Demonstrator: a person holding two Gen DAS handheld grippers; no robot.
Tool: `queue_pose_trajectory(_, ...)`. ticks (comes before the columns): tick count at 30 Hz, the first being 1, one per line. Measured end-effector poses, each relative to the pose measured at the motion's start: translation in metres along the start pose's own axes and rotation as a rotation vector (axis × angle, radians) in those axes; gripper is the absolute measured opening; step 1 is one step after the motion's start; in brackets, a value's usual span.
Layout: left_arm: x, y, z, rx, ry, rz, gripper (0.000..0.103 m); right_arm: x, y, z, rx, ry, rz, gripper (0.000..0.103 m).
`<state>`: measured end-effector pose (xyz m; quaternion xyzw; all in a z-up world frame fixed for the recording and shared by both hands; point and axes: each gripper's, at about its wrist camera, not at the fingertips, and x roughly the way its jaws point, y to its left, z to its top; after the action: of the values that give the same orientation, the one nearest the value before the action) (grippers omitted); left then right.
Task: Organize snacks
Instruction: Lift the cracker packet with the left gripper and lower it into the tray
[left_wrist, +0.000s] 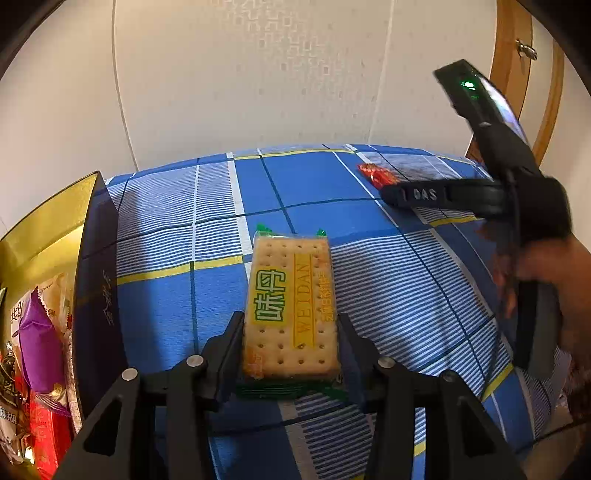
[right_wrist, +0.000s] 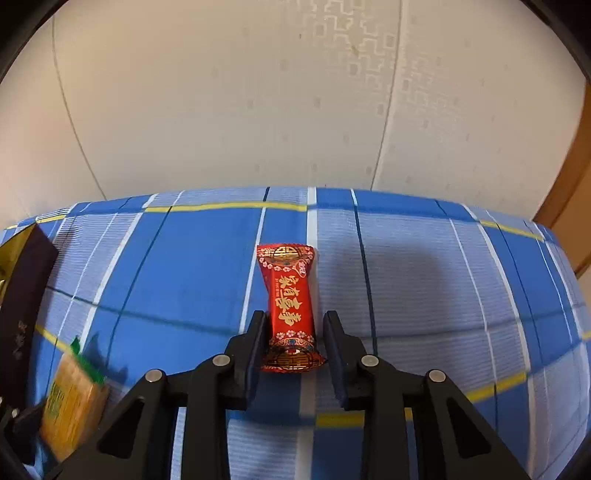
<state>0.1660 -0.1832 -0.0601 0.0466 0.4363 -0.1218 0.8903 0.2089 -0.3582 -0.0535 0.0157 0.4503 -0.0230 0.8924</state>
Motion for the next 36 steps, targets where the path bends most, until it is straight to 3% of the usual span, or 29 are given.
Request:
queue_pose_trajectory(13,-0.003,-0.001,-0.003,0.046,0.003,-0.033,0.048,-0.057,0.008,-0.07,0.16,-0.048,-0.034,0.026)
queue_pose_trajectory(19,-0.016,-0.01,-0.017,0.033,0.003,-0.074,0.047,-0.072,0.003,-0.093,0.231,-0.087,-0.004,0.026)
queue_pose_trajectory(29,-0.052,-0.008,-0.026,0.012,-0.044,-0.122,0.047,-0.078,0.001,-0.101,0.275,-0.109,0.004,0.025)
queue_pose_trajectory(36,-0.078,0.015,-0.026,-0.054,-0.082,-0.12,0.047,-0.078,0.003,-0.101,0.264,-0.114,-0.005,0.026)
